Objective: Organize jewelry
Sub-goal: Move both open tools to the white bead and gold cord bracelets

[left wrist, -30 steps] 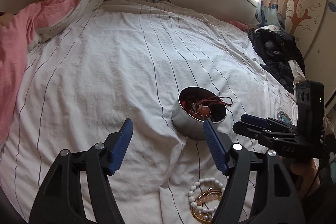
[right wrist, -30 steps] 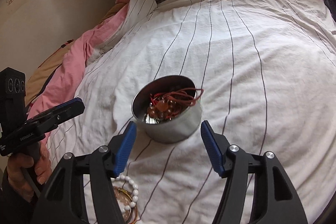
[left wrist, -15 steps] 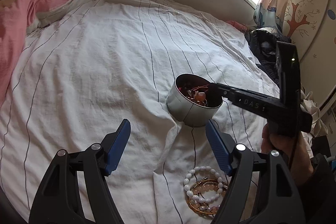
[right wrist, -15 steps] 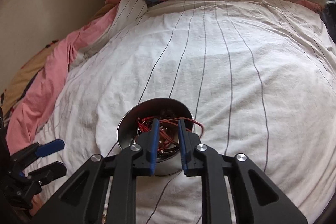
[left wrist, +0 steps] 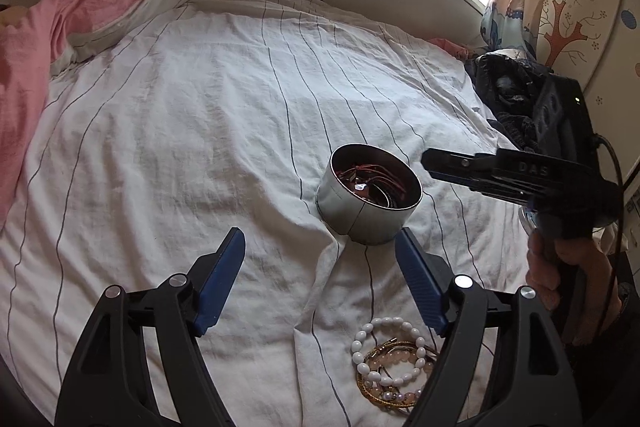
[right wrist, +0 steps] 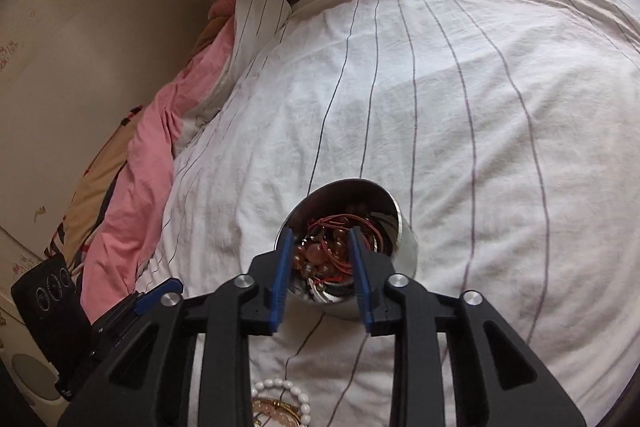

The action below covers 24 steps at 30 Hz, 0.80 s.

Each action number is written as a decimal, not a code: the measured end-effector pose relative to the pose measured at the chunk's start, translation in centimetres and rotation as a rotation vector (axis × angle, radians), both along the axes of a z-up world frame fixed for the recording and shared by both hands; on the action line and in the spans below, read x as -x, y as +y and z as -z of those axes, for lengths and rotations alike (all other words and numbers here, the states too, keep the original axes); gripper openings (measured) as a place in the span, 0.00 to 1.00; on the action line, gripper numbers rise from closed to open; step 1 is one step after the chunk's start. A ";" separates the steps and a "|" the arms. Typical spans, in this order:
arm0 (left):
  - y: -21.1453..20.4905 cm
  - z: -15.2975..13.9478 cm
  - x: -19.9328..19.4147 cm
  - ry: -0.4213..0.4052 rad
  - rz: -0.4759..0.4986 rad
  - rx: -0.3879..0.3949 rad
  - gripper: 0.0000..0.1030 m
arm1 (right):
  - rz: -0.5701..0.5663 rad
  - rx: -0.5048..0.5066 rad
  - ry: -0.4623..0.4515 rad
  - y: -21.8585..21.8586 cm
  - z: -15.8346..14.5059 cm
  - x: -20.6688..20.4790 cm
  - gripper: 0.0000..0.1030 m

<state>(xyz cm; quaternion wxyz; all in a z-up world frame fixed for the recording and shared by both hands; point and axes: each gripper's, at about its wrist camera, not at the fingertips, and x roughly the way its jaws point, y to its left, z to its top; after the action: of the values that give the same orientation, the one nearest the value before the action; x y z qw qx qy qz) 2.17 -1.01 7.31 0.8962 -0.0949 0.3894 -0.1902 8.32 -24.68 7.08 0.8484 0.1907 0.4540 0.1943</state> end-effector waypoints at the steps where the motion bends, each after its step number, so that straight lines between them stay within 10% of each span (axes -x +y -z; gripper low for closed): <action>1: -0.2 -0.1 0.2 -0.007 0.009 -0.011 0.72 | 0.014 0.018 -0.016 -0.6 -0.3 1.3 0.37; 14: -0.3 1.2 3.7 0.041 0.068 0.000 0.72 | -0.116 0.167 -0.041 2.2 4.7 13.1 0.41; 24: -4.6 4.0 3.4 0.080 0.140 -0.189 0.72 | -0.138 0.308 -0.062 3.8 5.4 14.0 0.43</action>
<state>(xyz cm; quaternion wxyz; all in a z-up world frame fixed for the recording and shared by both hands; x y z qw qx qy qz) -1.25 -5.59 3.32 0.8693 0.0100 0.4468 -0.2109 -5.69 -20.91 1.64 0.8657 0.0208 0.4641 0.1863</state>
